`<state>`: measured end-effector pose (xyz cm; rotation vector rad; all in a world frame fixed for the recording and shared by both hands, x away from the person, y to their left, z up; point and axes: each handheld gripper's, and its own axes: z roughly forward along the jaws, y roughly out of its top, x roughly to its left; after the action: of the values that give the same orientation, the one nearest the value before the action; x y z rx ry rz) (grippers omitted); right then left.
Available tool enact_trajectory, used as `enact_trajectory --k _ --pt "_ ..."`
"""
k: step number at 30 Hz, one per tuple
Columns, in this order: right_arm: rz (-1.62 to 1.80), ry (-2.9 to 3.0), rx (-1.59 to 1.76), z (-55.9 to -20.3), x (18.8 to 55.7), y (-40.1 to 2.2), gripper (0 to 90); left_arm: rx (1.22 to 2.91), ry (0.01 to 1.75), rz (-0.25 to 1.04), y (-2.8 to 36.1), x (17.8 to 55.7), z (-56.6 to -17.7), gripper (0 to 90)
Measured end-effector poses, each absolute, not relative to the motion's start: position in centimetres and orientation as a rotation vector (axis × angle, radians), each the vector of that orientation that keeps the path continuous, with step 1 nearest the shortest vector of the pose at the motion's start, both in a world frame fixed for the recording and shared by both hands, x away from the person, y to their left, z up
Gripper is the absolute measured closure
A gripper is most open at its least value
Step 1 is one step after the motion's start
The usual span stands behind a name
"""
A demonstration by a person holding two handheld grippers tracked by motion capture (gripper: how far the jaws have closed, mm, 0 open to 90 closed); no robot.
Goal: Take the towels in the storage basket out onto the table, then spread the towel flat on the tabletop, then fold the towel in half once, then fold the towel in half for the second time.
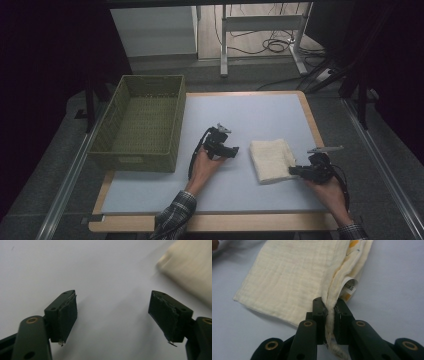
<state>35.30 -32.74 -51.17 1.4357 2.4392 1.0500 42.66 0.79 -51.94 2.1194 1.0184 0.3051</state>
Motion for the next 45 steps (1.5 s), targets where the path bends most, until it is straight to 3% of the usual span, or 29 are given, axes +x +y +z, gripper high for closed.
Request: enact_trajectory --k 8,18,21,24,26,45 --pt "1.045 2.447 1.414 -51.2 35.3 -32.8 80.2 2.165 0.916 0.289 -3.8 43.5 -50.0 42.4" --pt "1.059 2.441 1.408 -51.3 35.3 -32.8 79.5 2.22 0.936 0.25 -5.1 44.3 -52.4 44.8" --pt "1.062 2.444 1.412 -51.3 35.3 -32.9 80.1 2.199 0.954 0.207 -5.0 44.0 -52.4 55.4" --pt "1.054 2.453 1.403 -51.2 35.3 -32.8 81.0 2.209 0.93 0.14 -5.1 43.7 -52.2 79.0" --pt "1.052 2.454 1.396 -51.0 35.3 -32.8 81.3 2.218 0.914 0.168 -5.2 43.4 -52.1 82.9" --pt "1.205 2.515 1.283 -48.4 35.4 -29.5 81.4 2.202 0.926 0.28 -0.6 43.4 -48.9 83.4"
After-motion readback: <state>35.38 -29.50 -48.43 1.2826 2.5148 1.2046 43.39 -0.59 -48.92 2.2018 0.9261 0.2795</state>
